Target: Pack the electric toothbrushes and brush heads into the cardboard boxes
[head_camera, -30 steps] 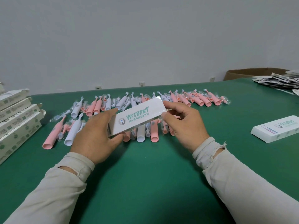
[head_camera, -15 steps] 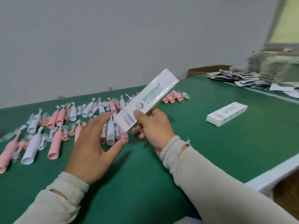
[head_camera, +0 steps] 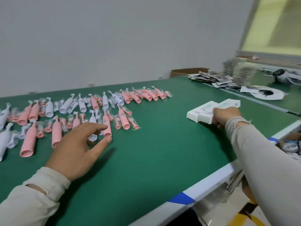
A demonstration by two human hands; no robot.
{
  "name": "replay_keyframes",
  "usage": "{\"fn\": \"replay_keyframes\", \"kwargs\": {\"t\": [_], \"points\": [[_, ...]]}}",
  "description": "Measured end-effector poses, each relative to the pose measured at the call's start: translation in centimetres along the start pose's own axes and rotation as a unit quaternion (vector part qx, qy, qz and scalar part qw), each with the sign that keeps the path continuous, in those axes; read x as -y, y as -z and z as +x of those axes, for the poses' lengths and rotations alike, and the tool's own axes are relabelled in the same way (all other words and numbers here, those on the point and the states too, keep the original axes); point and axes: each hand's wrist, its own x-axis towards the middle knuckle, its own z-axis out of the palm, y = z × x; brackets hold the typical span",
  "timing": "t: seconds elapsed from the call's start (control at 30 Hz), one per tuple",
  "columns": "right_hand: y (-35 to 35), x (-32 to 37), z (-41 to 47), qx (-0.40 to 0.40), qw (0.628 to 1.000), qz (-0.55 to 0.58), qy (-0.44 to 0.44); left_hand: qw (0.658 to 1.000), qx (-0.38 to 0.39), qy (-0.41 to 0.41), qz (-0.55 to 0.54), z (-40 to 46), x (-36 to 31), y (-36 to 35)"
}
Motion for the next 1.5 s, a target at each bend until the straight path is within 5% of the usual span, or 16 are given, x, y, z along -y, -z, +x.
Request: {"fn": "replay_keyframes", "kwargs": {"t": [0.23,0.4,0.53,0.73,0.87,1.13,1.23,1.43,1.5], "points": [[-1.5,-1.1,-1.1,-0.050,0.996,-0.061,0.047,1.000,-0.011,0.006,-0.020,0.0,0.2,-0.1],[-3.0,-0.3,-5.1,-0.103,0.971,-0.023,0.216,1.000,-0.016,0.013,-0.015,0.1,0.7,0.1],[-7.2,3.4,-10.8,-0.006,0.930,0.008,0.367,0.997,-0.067,0.039,0.002,0.3,1.6,0.9],[-15.4,9.5,-19.0,0.200,0.879,0.046,0.431,0.979,-0.164,0.116,0.034,-1.2,3.2,2.7],[-18.2,8.8,-20.5,0.131,0.876,0.002,0.465,0.962,-0.205,0.168,0.065,-3.3,3.4,3.7],[-19.1,7.2,-19.3,0.146,0.846,0.001,0.513,0.945,-0.211,0.179,0.177,-3.9,3.6,8.0],[-19.2,7.1,-19.8,0.159,0.833,0.009,0.530,0.896,-0.219,0.231,0.309,-3.7,5.5,14.8],[-19.0,7.3,-20.4,0.173,0.824,0.009,0.540,0.713,-0.153,0.426,0.535,-5.8,8.8,24.5],[-18.9,7.4,-20.5,0.181,0.823,0.013,0.539,0.685,-0.137,0.453,0.554,-6.4,9.3,24.9]]}}
